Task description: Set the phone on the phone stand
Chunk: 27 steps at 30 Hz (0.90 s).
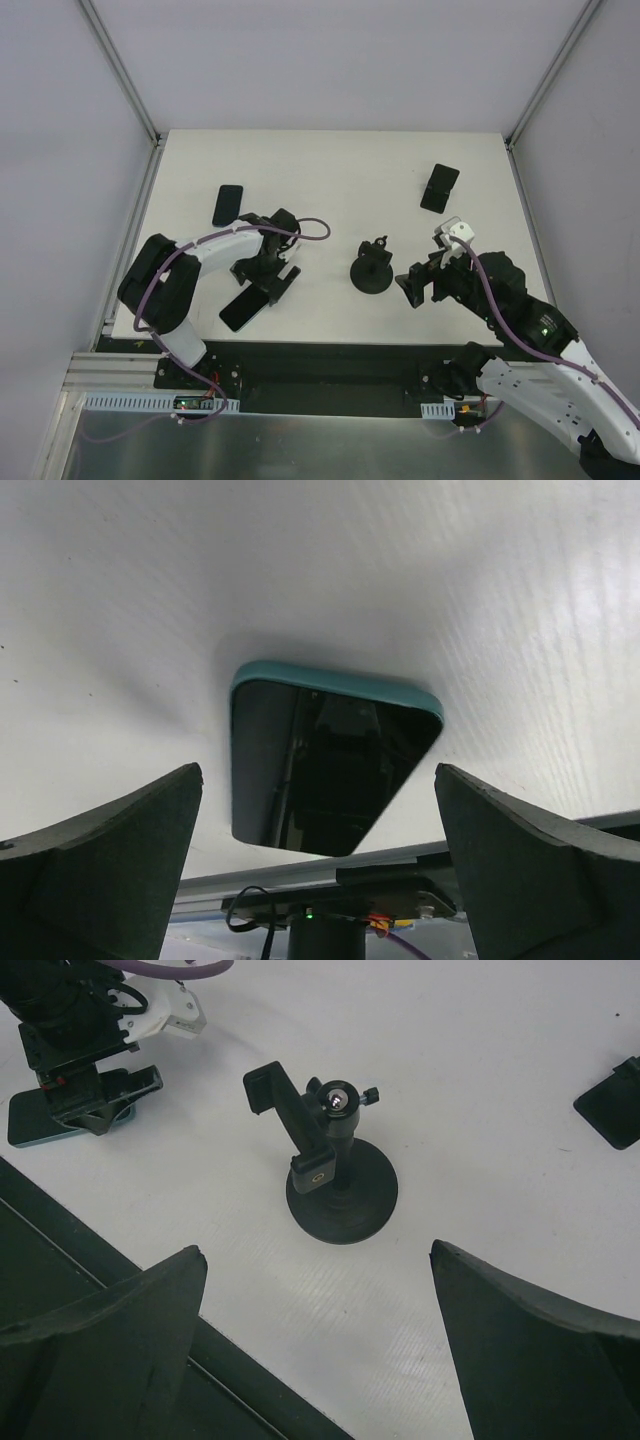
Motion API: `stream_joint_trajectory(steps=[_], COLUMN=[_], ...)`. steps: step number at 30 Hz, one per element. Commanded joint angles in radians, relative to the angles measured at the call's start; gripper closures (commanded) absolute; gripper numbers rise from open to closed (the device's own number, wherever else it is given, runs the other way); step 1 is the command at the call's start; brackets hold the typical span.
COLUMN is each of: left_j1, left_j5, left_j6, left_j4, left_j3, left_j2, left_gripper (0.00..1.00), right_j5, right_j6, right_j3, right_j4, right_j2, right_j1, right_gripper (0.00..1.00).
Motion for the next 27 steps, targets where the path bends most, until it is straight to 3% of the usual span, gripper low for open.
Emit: stream_joint_trajectory(steps=[1,7,9,11,12,18,24,25,27], left_j1=[0.0,0.0,0.002,0.002,0.002,0.002,0.002,0.002,0.0], left_j5=[-0.083,0.031,0.053,0.051,0.051,0.097,0.114,0.112,0.118], left_j6=[0.032,0.07,0.078,0.076,0.076,0.086,0.052,0.041,0.011], left_j4=[-0.035,-0.03,-0.03,-0.031,-0.03,-0.041,-0.042,-0.041,-0.038], left_j3=[0.04,0.071,0.074,0.077,0.077,0.093,0.112,0.116,0.129], left_j2=[0.072,0.15,0.156,0.16,0.163,0.198,0.204,0.196,0.167], left_gripper=[0.01,0.01,0.08,0.16,0.25,0.5,0.86,0.98,1.0], right_j5=[-0.02,-0.016,-0.015,-0.012,-0.01,-0.016,-0.015,-0.015,0.0], right_j6=[0.011,0.014,0.014,0.022,0.025,0.033,0.052,0.056,0.069], right_j3=[-0.004,-0.002,-0.005,-0.007,-0.01,-0.005,-0.002,-0.001,0.005], right_j4=[0.037,0.034,0.032,0.034,0.034,0.035,0.041,0.041,0.04], right_j2=[-0.013,-0.014,-0.014,-0.012,-0.012,0.002,0.009,0.016,0.026], right_j1=[0.004,0.004,0.003,0.003,0.004,0.003,0.003,0.003,0.003], right_gripper=[0.04,0.04,0.04,0.04,0.04,0.04,0.04,0.04,0.04])
